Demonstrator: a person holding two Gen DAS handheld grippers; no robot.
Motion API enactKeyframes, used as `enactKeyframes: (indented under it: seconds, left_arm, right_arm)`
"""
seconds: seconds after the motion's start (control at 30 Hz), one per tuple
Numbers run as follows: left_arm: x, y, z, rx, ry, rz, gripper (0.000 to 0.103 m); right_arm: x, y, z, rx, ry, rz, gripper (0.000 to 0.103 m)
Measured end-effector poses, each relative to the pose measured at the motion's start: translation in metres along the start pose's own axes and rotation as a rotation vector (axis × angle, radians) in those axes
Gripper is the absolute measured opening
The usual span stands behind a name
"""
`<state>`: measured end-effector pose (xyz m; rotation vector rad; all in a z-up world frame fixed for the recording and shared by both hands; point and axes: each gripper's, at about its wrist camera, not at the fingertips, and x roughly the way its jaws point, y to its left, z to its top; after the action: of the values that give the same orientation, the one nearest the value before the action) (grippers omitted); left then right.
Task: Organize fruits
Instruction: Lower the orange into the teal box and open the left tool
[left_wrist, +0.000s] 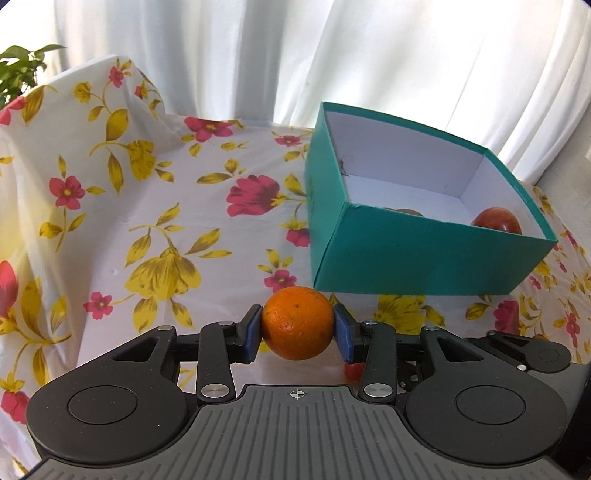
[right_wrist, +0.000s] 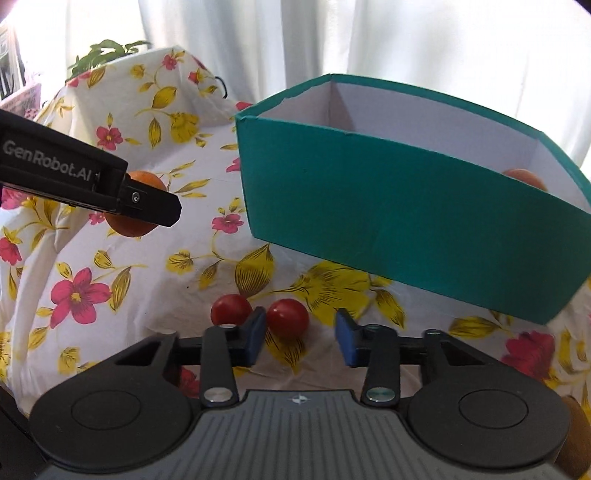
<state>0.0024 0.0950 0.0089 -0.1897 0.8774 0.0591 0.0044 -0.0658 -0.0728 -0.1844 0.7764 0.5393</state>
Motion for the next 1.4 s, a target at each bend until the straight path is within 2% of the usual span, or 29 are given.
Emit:
enactKeyframes:
  seconds: [0.1,0.3,0.43,0.57,0.73,0.9,1.0,1.4]
  left_arm:
    - [0.003,0.001,0.000,-0.002,0.010,-0.001,0.045]
    - [-0.001,-0.010,0.004,0.027,0.010,-0.011,0.045]
    - [-0.012,-0.026,0.019,0.062,-0.023,-0.017,0.045]
    - [-0.023,-0.048,0.047,0.086,-0.088,-0.030,0.045]
    - [-0.018,-0.088,0.079,0.152,-0.154,-0.048,0.045]
    - [0.007,-0.122,0.086,0.213,-0.139,-0.021,0.045]
    - [0.023,-0.133,0.085,0.231,-0.113,-0.004,0.045]
    - [0.053,-0.140,0.087,0.247,-0.073,0.056,0.046]
  right_arm:
    - [0.005,0.003,0.001,-0.017,0.012,0.022,0.025]
    - [0.000,-0.001,0.004,-0.010,0.004,0.015,0.025]
    - [-0.024,-0.015,0.009,0.011,-0.032,-0.035,0.025]
    - [-0.054,-0.034,0.014,0.049,-0.081,-0.107,0.025]
    - [-0.087,-0.059,0.020,0.124,-0.162,-0.181,0.025]
    - [-0.110,-0.076,0.019,0.164,-0.208,-0.246,0.025]
    - [-0.116,-0.082,0.014,0.180,-0.207,-0.269,0.025]
    - [-0.128,-0.101,0.010,0.209,-0.242,-0.315,0.025]
